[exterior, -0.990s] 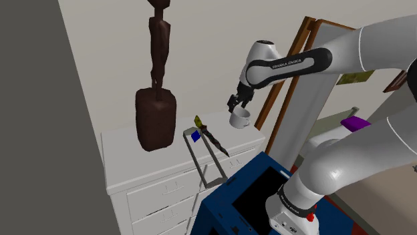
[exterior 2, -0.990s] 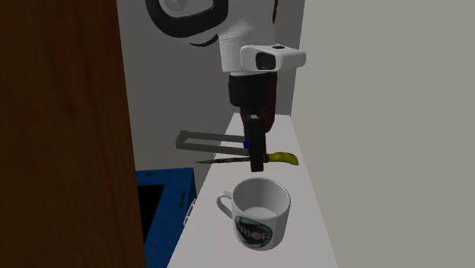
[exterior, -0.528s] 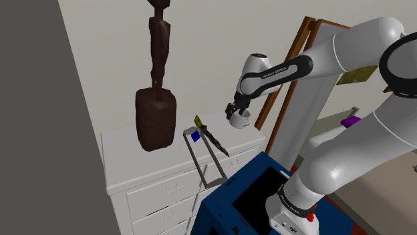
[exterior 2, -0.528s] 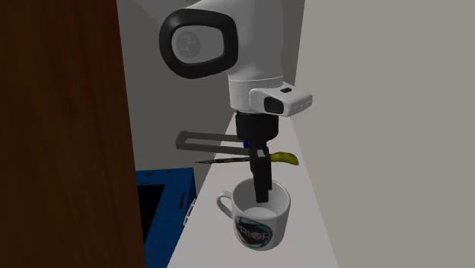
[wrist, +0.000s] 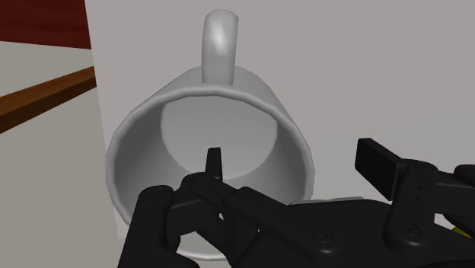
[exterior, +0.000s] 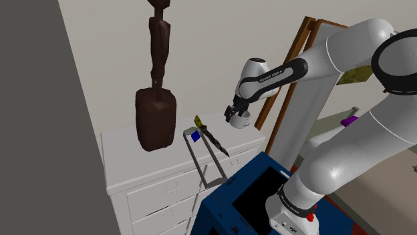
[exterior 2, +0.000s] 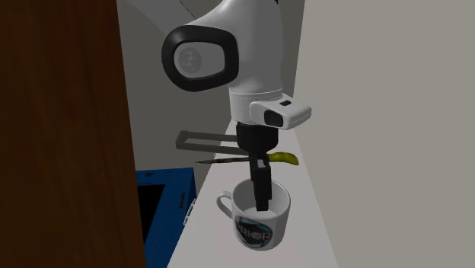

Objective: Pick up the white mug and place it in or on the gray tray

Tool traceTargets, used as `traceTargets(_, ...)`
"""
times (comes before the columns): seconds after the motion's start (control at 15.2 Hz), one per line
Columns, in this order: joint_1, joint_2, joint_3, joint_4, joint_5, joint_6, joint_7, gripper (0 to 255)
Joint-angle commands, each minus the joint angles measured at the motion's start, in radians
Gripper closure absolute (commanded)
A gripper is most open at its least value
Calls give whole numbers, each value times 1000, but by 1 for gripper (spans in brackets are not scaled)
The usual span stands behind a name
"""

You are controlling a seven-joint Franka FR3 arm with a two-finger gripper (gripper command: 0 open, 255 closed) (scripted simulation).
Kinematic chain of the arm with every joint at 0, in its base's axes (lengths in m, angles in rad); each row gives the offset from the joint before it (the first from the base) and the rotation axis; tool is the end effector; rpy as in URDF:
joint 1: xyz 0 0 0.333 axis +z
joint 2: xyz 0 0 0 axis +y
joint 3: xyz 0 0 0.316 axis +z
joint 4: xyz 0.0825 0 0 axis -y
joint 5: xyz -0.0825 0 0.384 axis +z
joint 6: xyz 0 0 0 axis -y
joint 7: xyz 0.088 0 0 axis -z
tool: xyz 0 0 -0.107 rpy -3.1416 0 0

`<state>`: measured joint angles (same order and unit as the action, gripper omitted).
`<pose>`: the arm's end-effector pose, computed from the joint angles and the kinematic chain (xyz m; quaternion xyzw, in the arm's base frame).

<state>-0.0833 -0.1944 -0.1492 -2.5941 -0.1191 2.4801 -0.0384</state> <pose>0.4251 -0.0989 0.3311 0.9976 -0.0506 0.0361 0.0291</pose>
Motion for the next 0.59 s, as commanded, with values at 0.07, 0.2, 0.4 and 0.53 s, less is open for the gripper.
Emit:
traceTargets(0.07, 0, 0, 0, 0, 0, 0, 0, 0)
traceTargets(0.2, 0, 0, 0, 0, 0, 0, 0, 255)
traceTargets(0.4, 0, 0, 0, 0, 0, 0, 0, 255)
traceTargets(0.53, 0, 0, 0, 0, 0, 0, 0, 255)
